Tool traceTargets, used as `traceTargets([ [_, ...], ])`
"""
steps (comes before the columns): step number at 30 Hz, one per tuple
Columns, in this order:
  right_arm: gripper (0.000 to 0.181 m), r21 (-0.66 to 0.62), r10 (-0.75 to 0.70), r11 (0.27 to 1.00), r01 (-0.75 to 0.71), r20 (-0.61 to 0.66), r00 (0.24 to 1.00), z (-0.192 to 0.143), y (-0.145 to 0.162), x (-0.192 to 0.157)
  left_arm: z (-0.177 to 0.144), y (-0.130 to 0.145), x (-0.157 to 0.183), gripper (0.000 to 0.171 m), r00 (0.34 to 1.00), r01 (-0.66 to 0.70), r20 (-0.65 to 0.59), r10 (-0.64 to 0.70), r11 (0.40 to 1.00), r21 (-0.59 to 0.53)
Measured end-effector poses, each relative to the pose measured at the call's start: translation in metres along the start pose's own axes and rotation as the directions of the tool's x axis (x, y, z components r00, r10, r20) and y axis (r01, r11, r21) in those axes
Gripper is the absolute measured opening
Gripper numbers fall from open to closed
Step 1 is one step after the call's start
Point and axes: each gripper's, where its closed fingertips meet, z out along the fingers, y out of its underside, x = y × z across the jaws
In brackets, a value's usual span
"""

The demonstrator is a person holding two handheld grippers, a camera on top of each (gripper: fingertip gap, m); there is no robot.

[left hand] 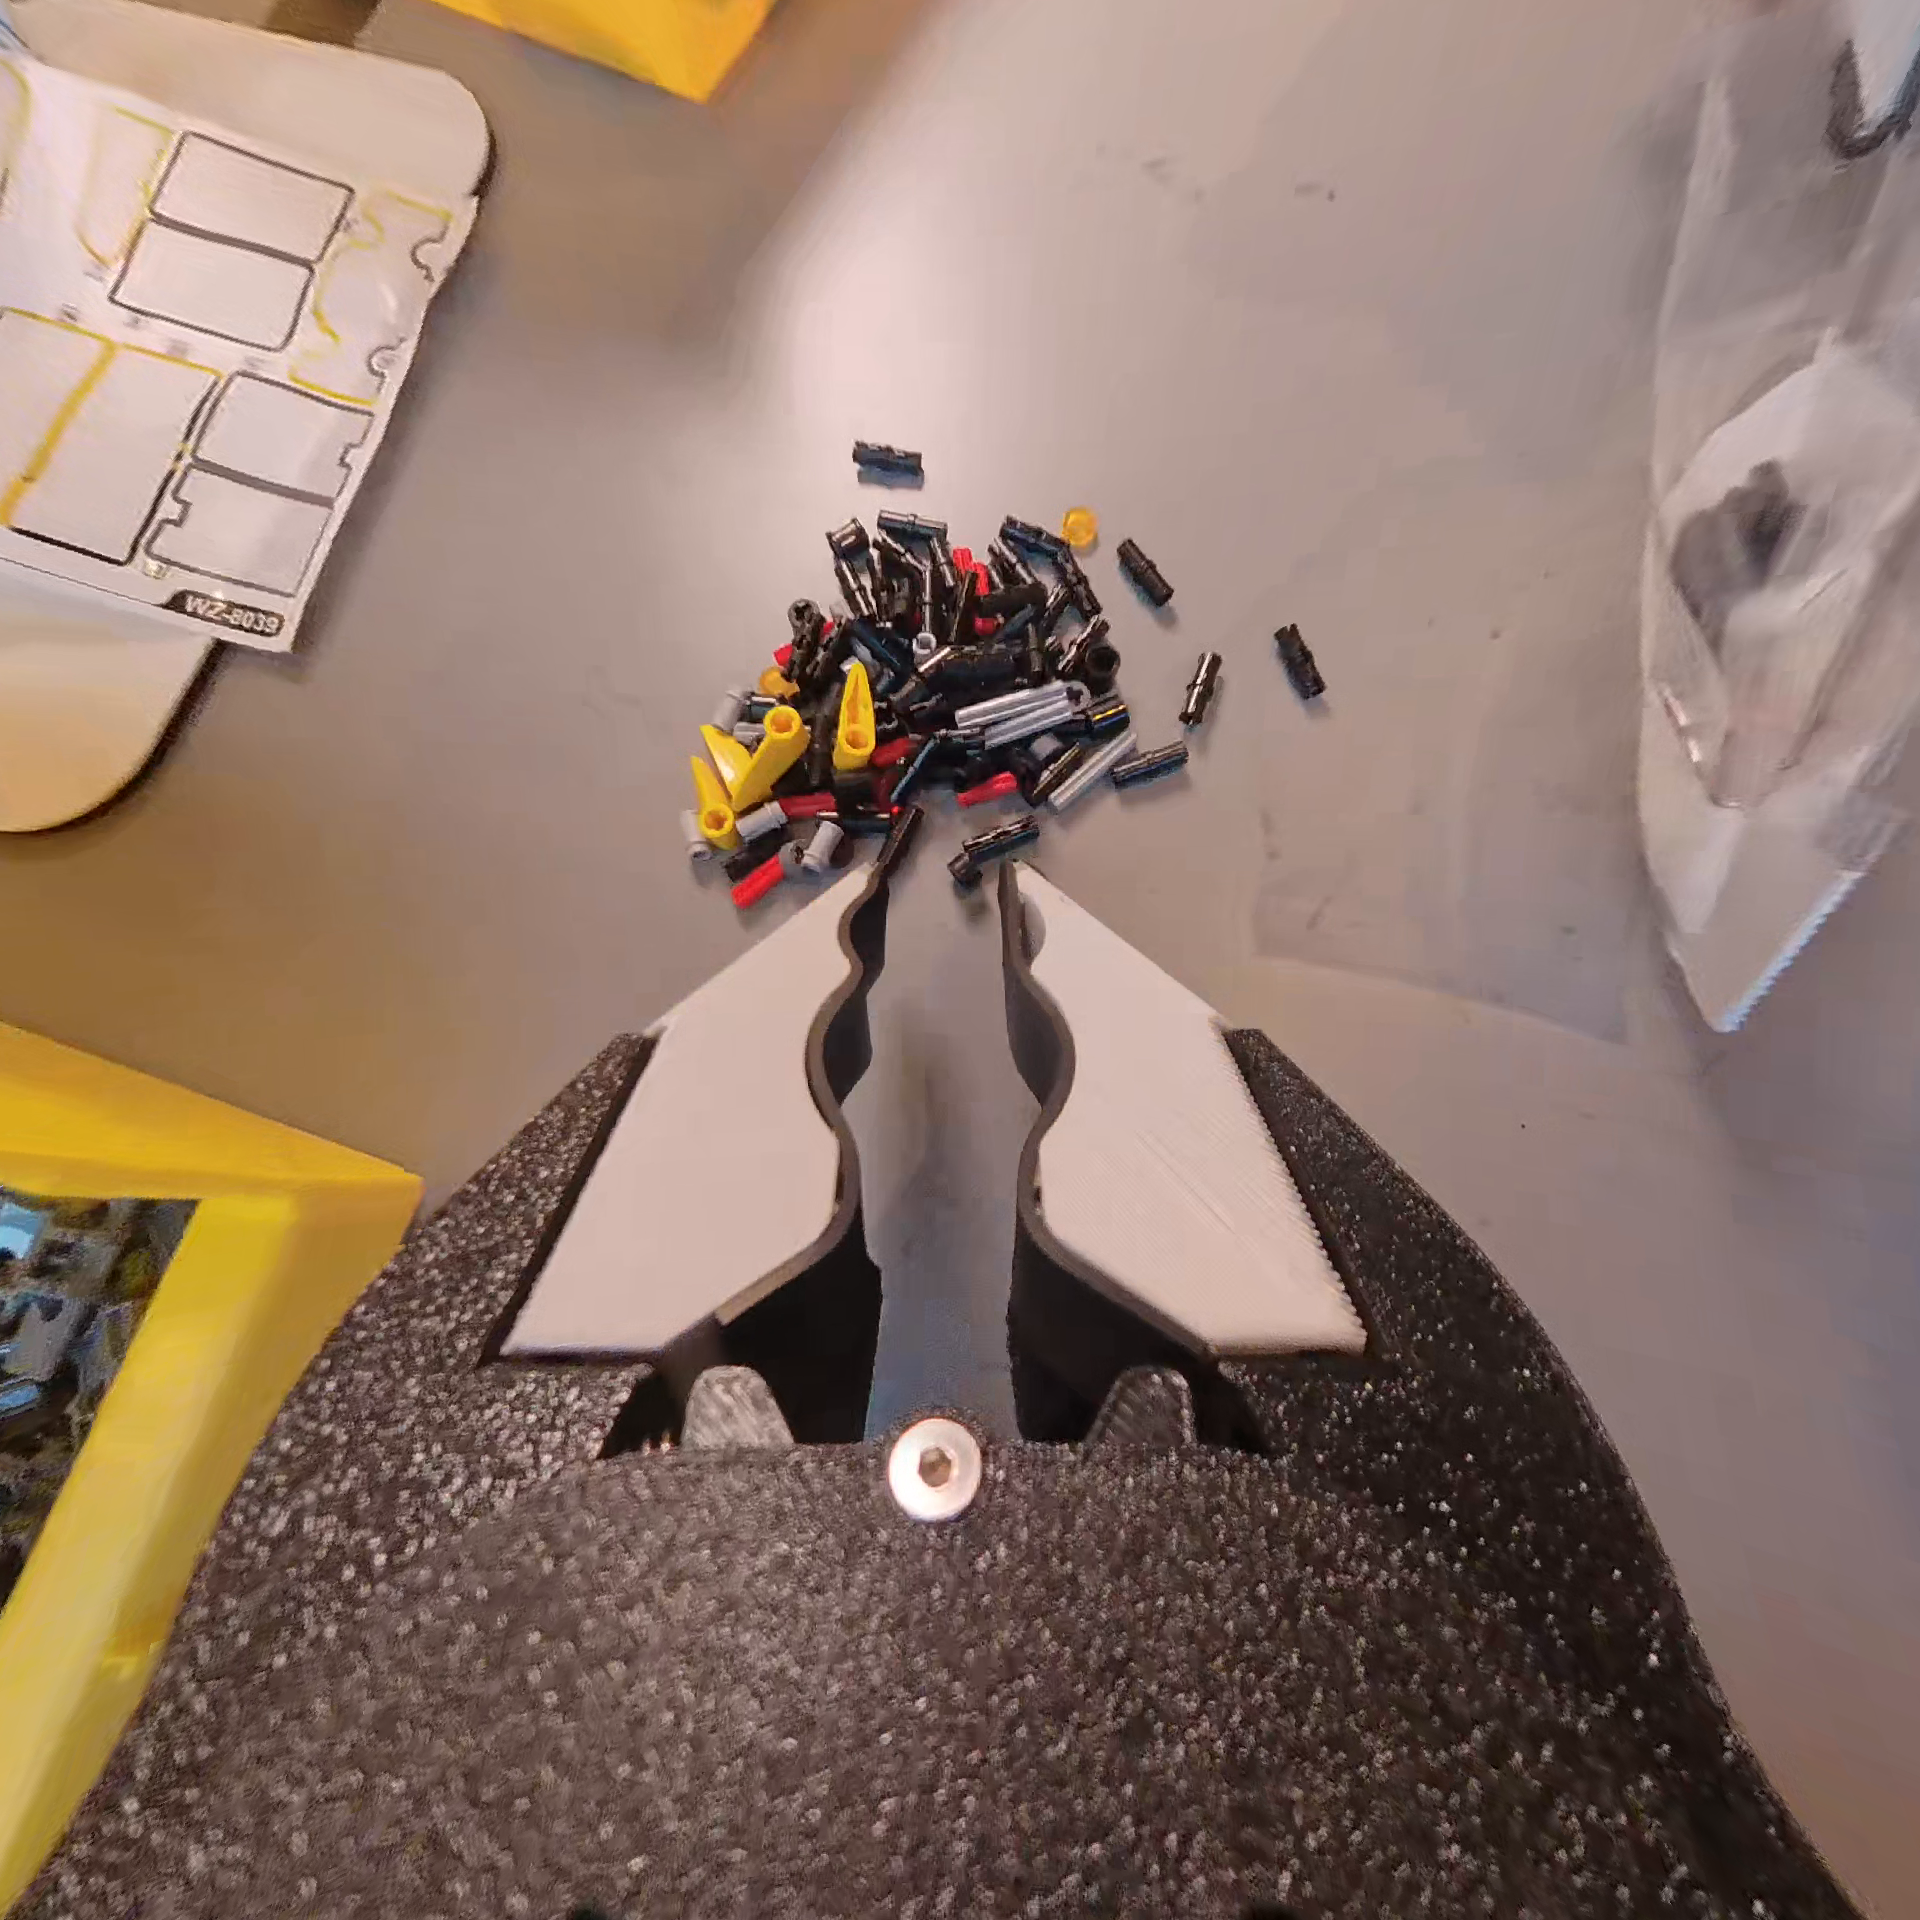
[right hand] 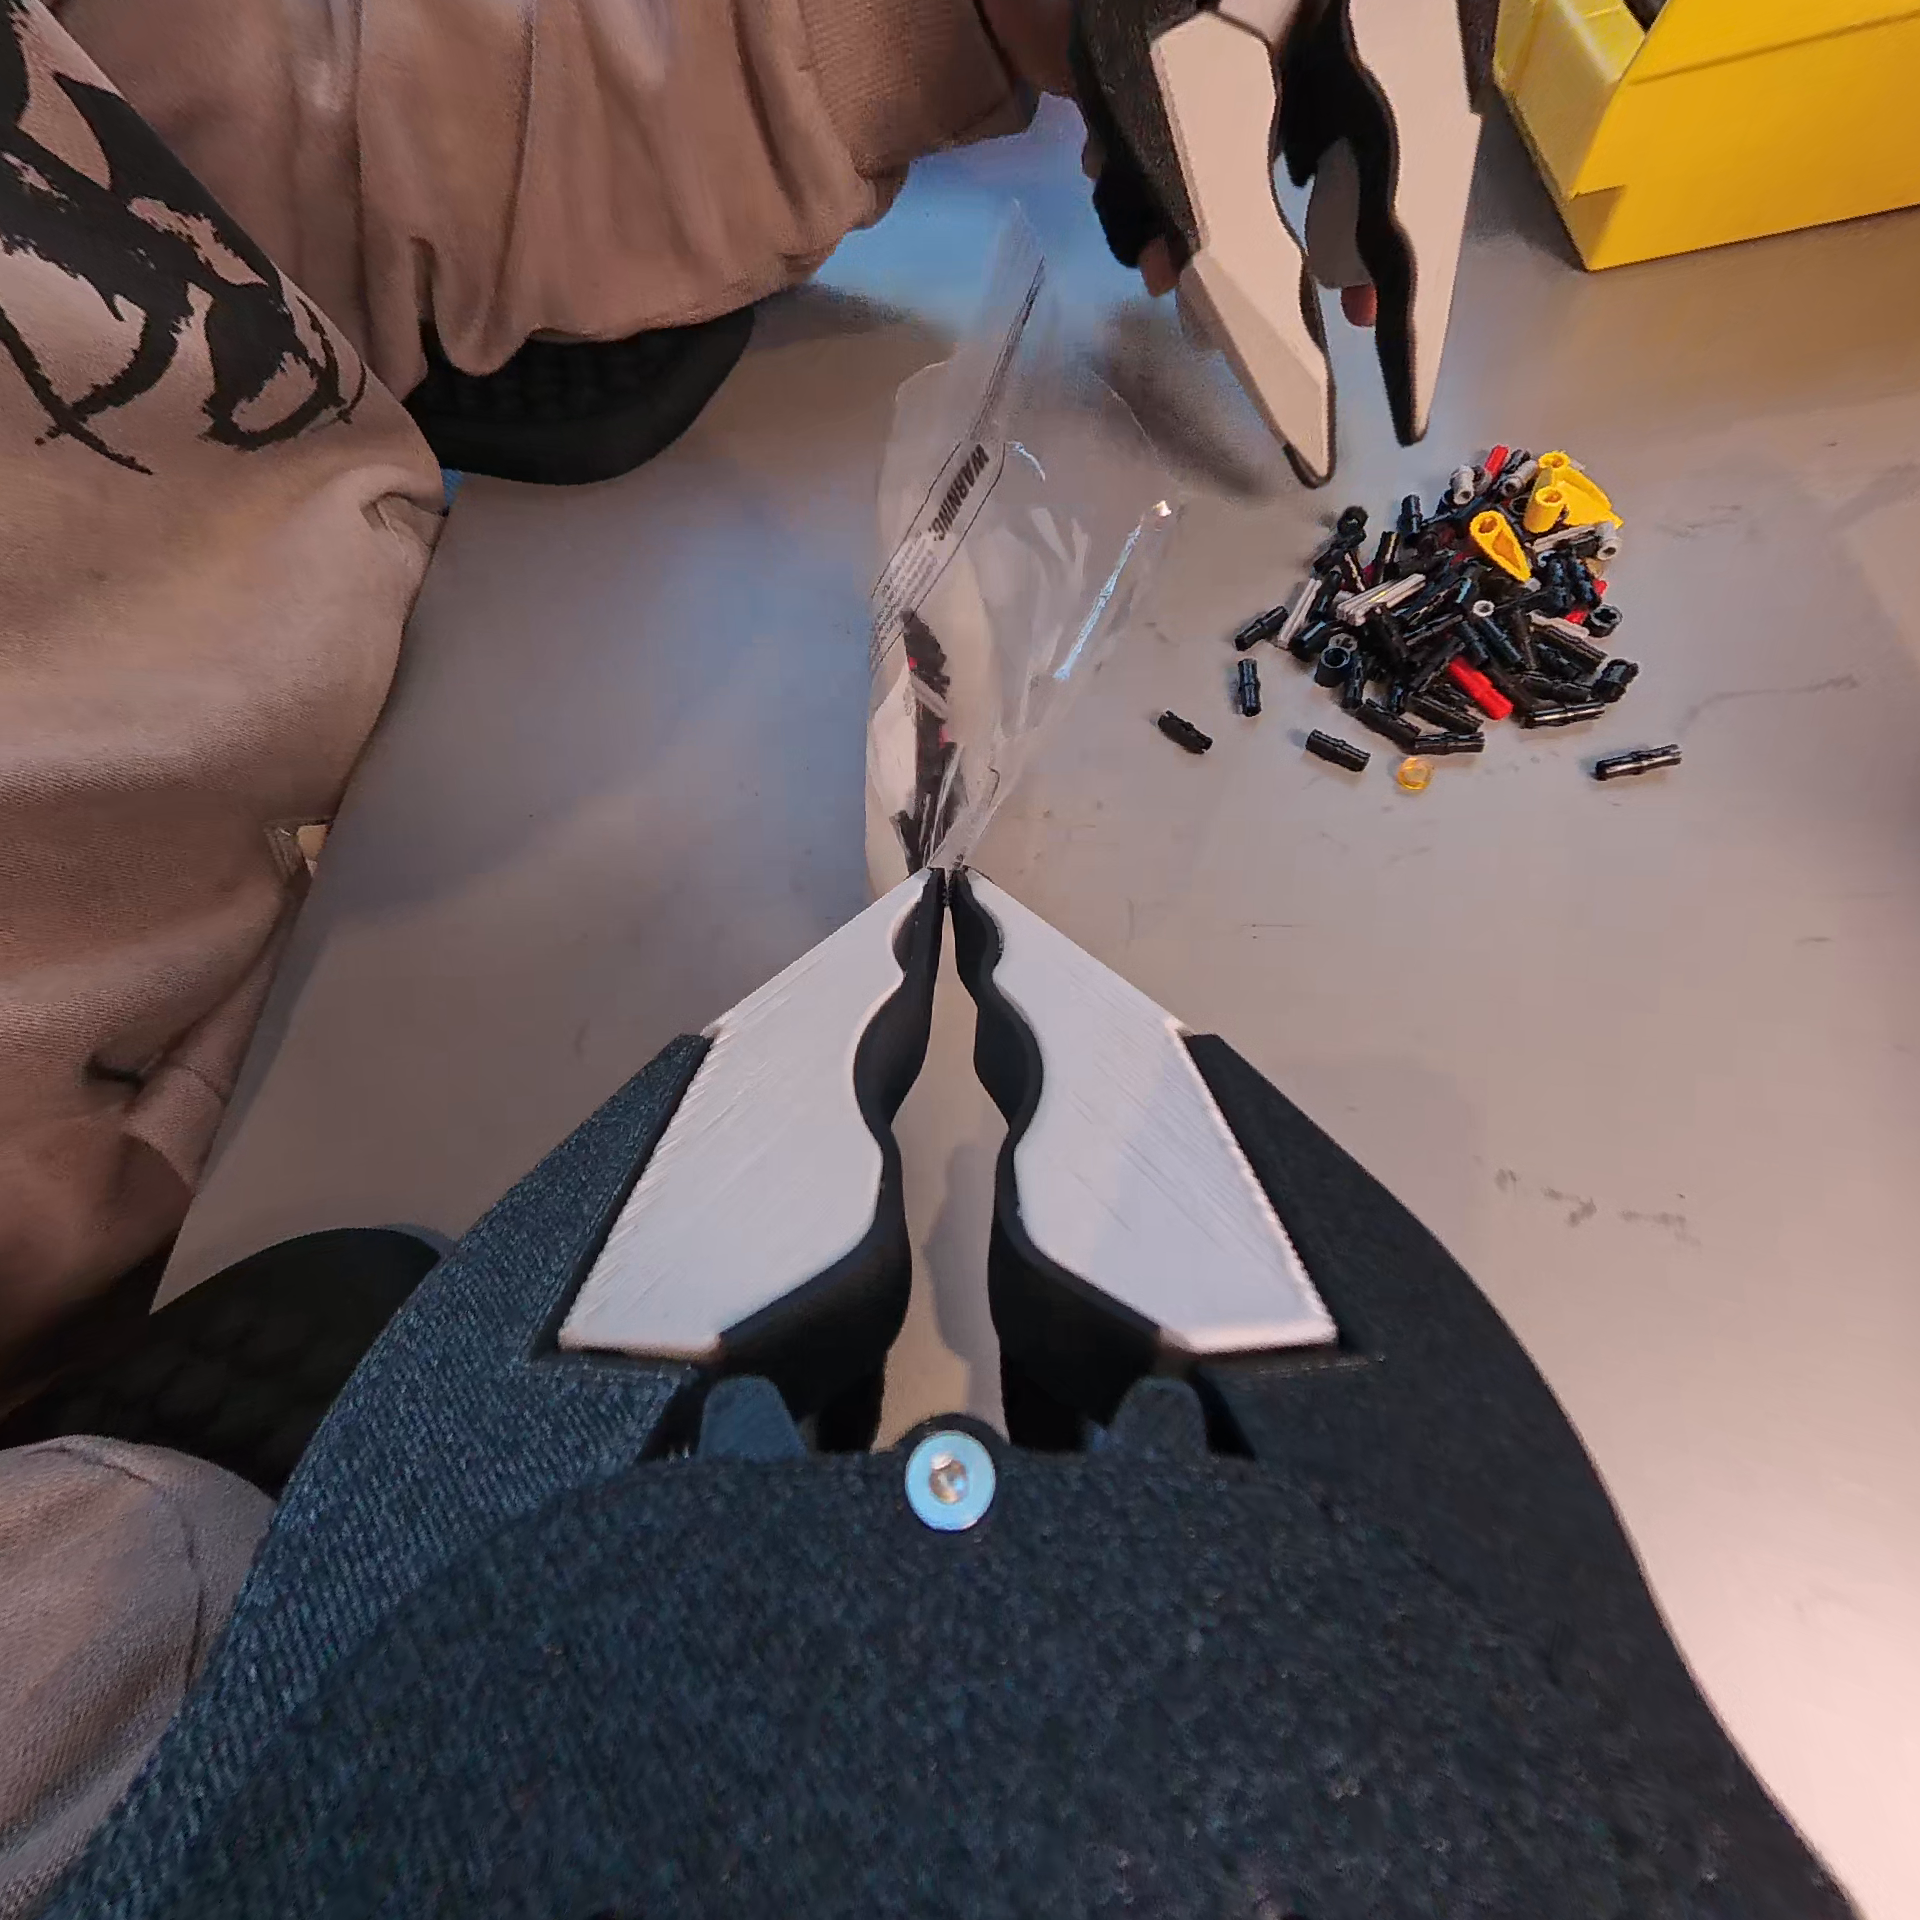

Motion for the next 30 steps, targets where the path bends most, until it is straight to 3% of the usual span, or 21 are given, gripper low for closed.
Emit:
traceTargets([
  [6,0.001,0.000,0.002,1.000,-0.002,0.000,1.000,0.000,0.000,0.001,0.014,0.005,0.005,0.011,1.000,-0.016,-0.014,0.016,0.998,-0.055],
  [11,0.001,-0.002,-0.001,1.000,0.001,-0.002,1.000,0.000,0.000,0.000,0.009,0.000,0.005,0.003,0.999,-0.036,-0.004,0.036,0.999,-0.038],
  [14,0.000,-0.002,-0.004,1.000,0.004,-0.002,1.000,0.000,-0.001,0.000,-0.016,-0.044,0.017,0.002,0.999,-0.018,-0.048,0.025,0.989,0.146],
  [16,0.001,-0.001,-0.005,1.000,0.005,-0.002,1.000,0.001,-0.001,0.000,-0.037,-0.082,0.045,0.002,0.989,-0.049,-0.123,0.087,0.957,0.287],
  [19,0.000,-0.001,-0.004,1.000,0.004,0.001,1.000,0.003,-0.001,0.000,-0.048,-0.109,0.082,0.002,0.965,-0.121,-0.175,0.193,0.927,0.354],
  [23,0.001,-0.004,-0.013,1.000,0.013,-0.005,1.000,0.003,-0.001,0.000,-0.038,-0.107,0.090,0.007,0.960,-0.163,-0.165,0.224,0.934,0.316],
  [27,0.001,-0.005,-0.014,1.000,0.014,-0.008,1.000,0.001,-0.002,0.000,-0.041,-0.100,0.062,0.010,0.982,-0.073,-0.139,0.126,0.939,0.336],
  [30,0.001,-0.004,-0.009,1.000,0.009,-0.007,1.000,-0.002,-0.001,-0.001,-0.026,-0.061,0.028,0.014,0.996,-0.019,-0.080,0.037,0.976,0.217],
])
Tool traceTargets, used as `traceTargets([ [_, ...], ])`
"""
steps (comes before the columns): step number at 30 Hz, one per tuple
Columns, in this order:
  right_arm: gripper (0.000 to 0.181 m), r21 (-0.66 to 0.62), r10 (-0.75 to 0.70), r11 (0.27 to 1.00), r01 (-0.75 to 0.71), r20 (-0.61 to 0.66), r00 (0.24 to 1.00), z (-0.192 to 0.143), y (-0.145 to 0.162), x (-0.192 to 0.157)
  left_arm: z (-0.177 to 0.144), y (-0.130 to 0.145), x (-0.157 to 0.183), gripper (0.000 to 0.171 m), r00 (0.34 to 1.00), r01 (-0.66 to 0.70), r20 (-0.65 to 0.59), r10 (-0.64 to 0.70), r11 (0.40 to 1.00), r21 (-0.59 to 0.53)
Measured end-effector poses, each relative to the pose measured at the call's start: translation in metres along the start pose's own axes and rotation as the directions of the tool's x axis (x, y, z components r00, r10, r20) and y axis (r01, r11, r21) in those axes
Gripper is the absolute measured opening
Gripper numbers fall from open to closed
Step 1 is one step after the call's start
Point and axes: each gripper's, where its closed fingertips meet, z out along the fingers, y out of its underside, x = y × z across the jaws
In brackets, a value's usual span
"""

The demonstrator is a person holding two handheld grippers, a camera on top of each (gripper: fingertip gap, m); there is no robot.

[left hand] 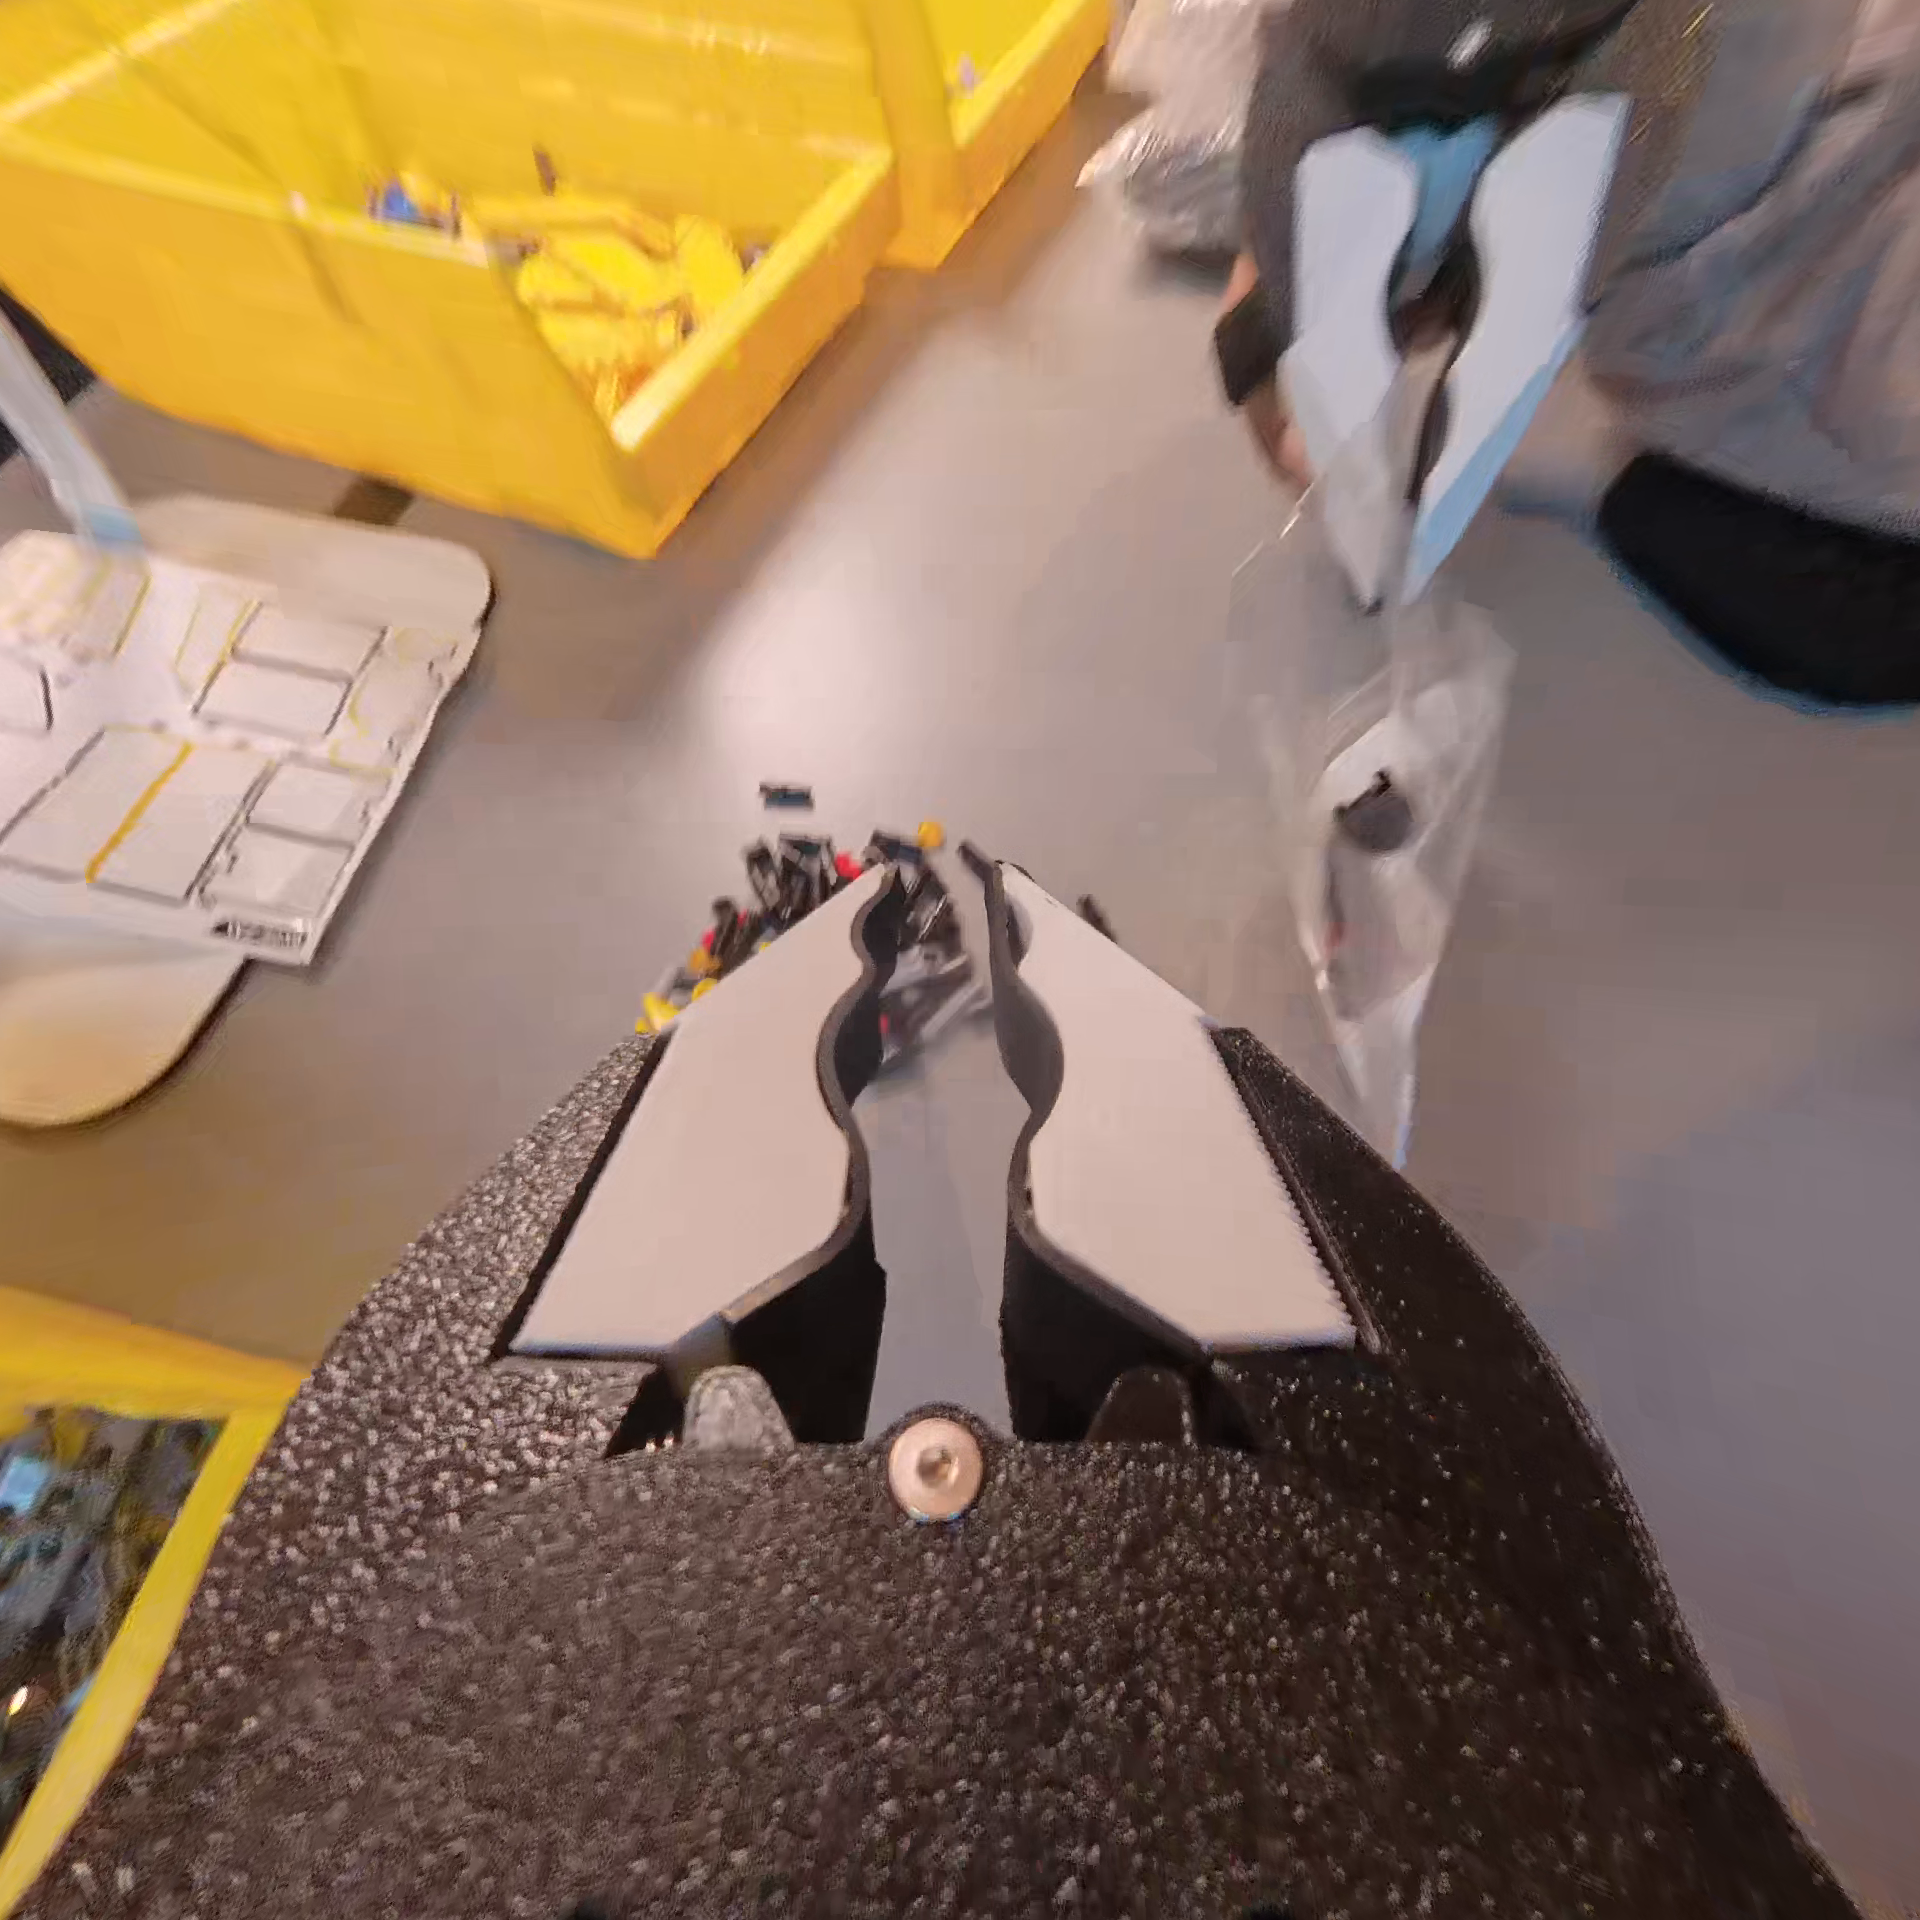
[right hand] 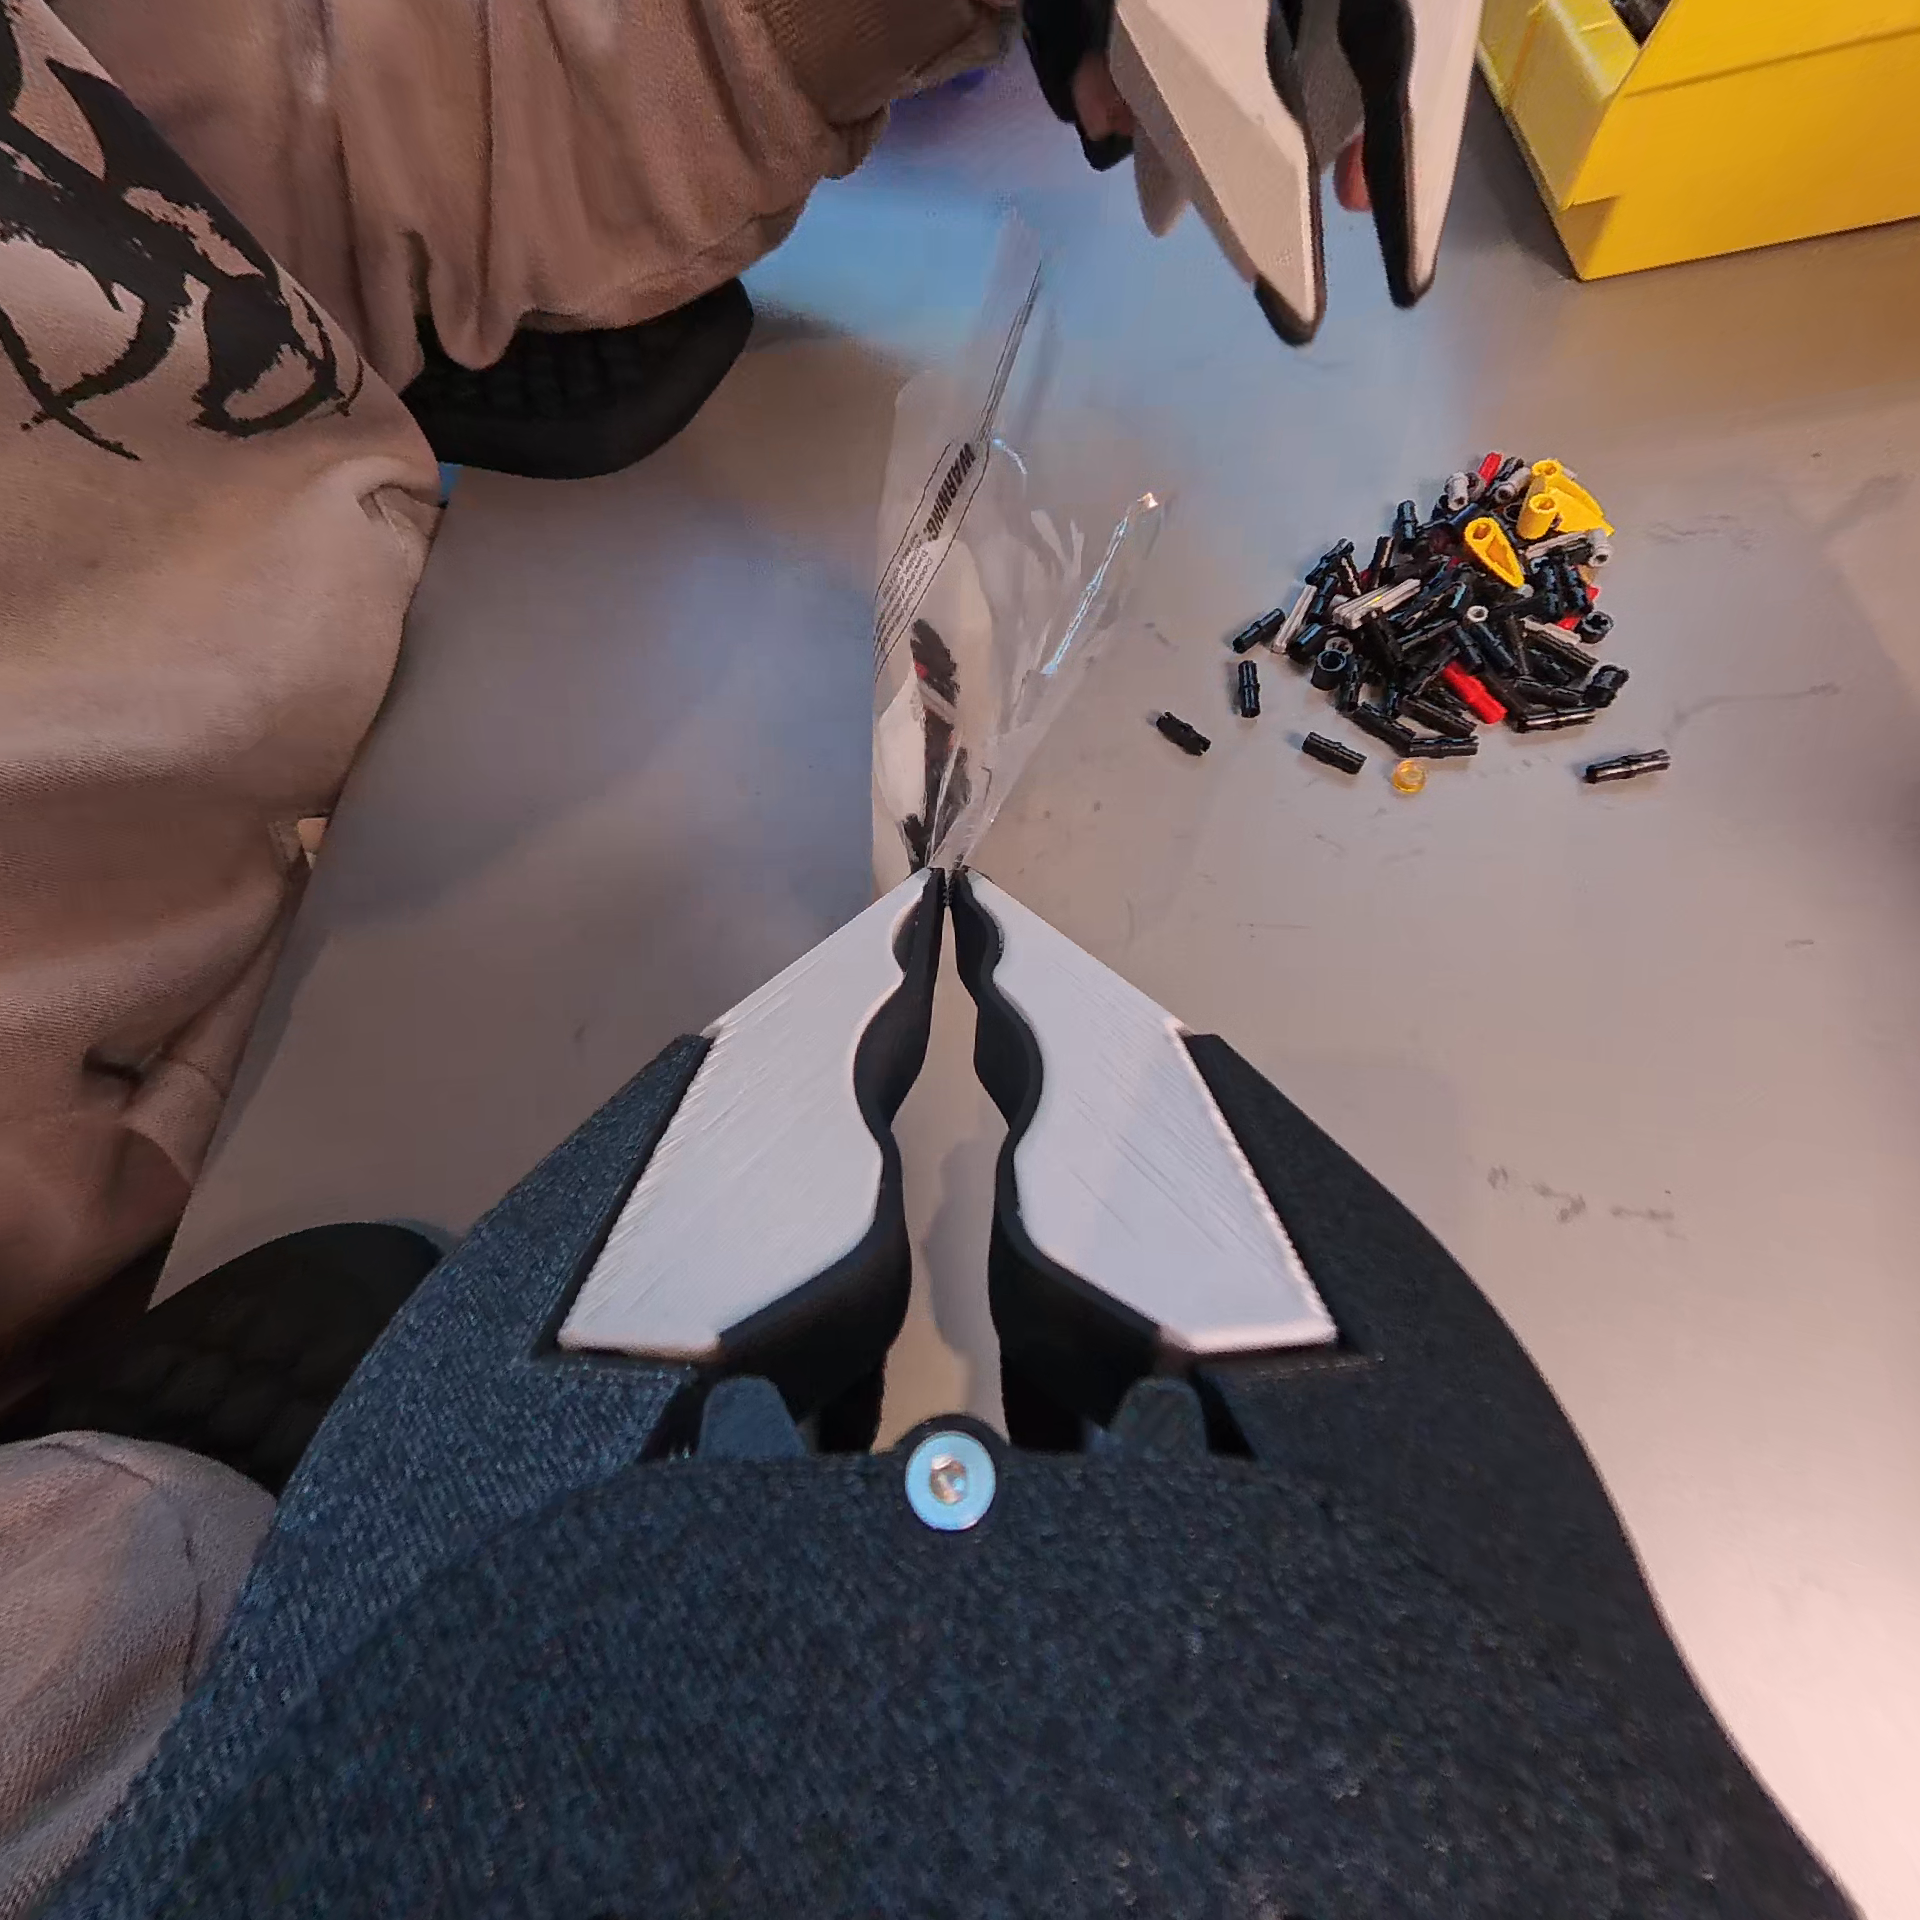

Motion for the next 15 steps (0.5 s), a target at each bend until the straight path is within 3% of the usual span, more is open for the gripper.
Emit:
traceTargets([
  [3,0.000,0.002,0.006,1.000,-0.006,0.004,1.000,-0.001,0.001,0.000,0.015,0.047,-0.011,0.017,1.000,0.011,0.019,-0.008,0.989,-0.149],
  [5,0.001,0.003,0.007,1.000,-0.007,0.005,1.000,0.000,0.001,0.000,0.023,0.061,-0.012,0.023,1.000,0.019,0.012,-0.017,0.981,-0.195],
  [9,0.001,0.003,0.007,1.000,-0.007,0.006,1.000,0.000,0.001,0.000,0.029,0.070,-0.016,0.024,1.000,0.003,0.024,0.003,0.972,-0.234],
  [15,0.001,0.003,0.007,1.000,-0.007,0.006,1.000,0.000,0.001,0.000,0.026,0.072,-0.013,0.002,1.000,-0.017,-0.002,0.017,0.967,-0.254],
])
